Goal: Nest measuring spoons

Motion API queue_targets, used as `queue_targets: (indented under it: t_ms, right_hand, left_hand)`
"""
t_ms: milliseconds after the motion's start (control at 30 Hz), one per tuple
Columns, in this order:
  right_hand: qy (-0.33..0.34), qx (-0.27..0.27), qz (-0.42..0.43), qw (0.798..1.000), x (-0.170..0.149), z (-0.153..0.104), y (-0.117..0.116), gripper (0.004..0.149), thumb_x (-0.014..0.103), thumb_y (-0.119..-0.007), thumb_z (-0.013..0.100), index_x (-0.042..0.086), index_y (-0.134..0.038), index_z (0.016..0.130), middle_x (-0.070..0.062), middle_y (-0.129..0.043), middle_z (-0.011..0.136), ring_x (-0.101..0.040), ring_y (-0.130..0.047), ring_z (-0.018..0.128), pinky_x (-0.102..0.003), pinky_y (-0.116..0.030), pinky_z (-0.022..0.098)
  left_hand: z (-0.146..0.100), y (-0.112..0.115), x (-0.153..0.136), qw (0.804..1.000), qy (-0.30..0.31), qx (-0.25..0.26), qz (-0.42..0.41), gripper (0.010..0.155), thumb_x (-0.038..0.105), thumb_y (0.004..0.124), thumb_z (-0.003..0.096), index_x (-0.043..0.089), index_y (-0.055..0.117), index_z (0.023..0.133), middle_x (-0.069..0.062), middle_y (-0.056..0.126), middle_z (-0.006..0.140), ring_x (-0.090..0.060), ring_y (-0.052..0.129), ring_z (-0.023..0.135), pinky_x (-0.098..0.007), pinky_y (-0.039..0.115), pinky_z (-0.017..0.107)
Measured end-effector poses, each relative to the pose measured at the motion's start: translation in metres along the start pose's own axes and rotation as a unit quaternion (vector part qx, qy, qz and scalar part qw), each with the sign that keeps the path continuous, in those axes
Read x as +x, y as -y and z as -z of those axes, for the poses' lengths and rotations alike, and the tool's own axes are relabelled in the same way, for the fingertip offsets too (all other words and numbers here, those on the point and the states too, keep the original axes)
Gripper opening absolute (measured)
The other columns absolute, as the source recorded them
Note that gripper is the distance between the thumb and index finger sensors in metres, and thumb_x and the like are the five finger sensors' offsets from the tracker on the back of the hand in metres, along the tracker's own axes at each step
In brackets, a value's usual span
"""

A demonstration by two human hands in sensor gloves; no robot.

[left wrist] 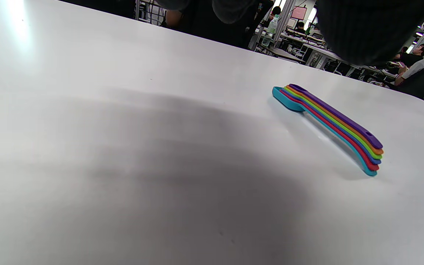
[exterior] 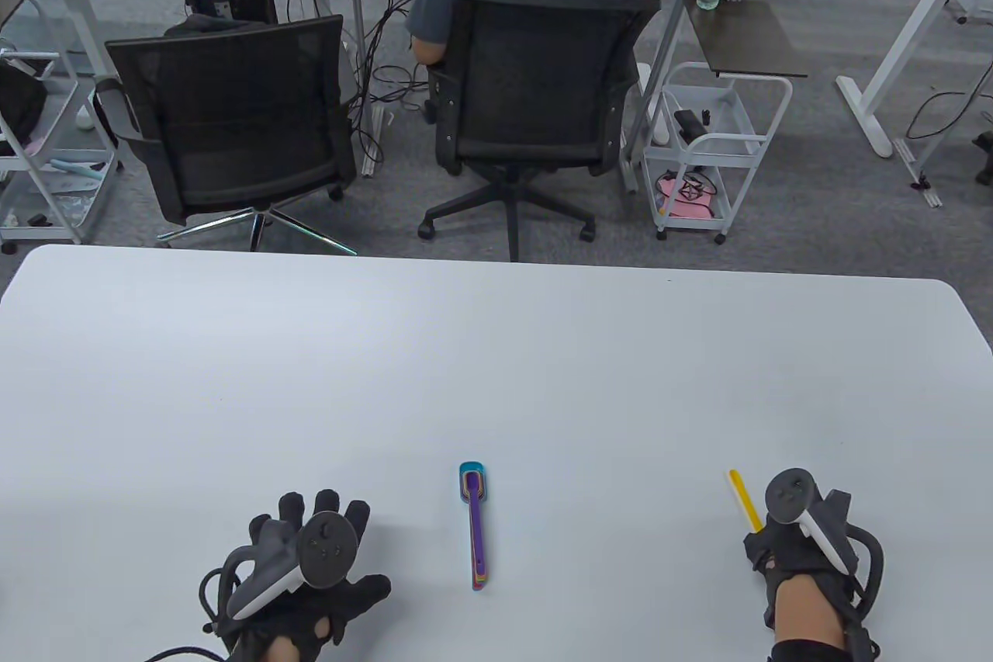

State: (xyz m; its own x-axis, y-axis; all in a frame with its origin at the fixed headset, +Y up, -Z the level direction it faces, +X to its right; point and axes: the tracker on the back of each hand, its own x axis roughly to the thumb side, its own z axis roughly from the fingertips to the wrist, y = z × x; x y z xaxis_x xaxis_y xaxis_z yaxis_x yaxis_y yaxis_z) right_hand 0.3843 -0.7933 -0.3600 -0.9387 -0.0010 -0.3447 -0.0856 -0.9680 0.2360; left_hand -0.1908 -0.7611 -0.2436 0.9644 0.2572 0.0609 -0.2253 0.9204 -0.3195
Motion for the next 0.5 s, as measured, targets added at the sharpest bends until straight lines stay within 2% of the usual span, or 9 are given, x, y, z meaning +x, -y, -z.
queue_targets:
  t_ms: [300,500]
  right_hand:
    - [-0.012,-0.028,0.002,1.0,0.002,-0.001,-0.001,0.057,0.049,-0.096,0.036,0.007,-0.088,0.074,0.012,-0.098,0.028,-0.009,-0.091,0.002,-0.039,-0.089,0.01]
    - [-0.009,-0.048,0.012,0.999,0.018,-0.01,0.015,0.058,0.05,-0.096,0.035,0.006,-0.09,0.072,0.013,-0.099,0.026,-0.007,-0.091,0.0,-0.038,-0.09,0.008]
  left_hand:
    - [0.0,0.0,-0.001,1.0,-0.002,0.0,-0.001,0.102,0.07,0.08,0.043,0.022,0.036,0.121,-0.022,0.024,0.127,-0.062,0.012,0.111,-0.082,0.016,0.067]
    - [0.0,-0.001,-0.002,1.0,-0.003,0.004,-0.002,0.102,0.07,0.08,0.043,0.022,0.036,0.121,-0.022,0.024,0.126,-0.062,0.012,0.111,-0.082,0.016,0.067]
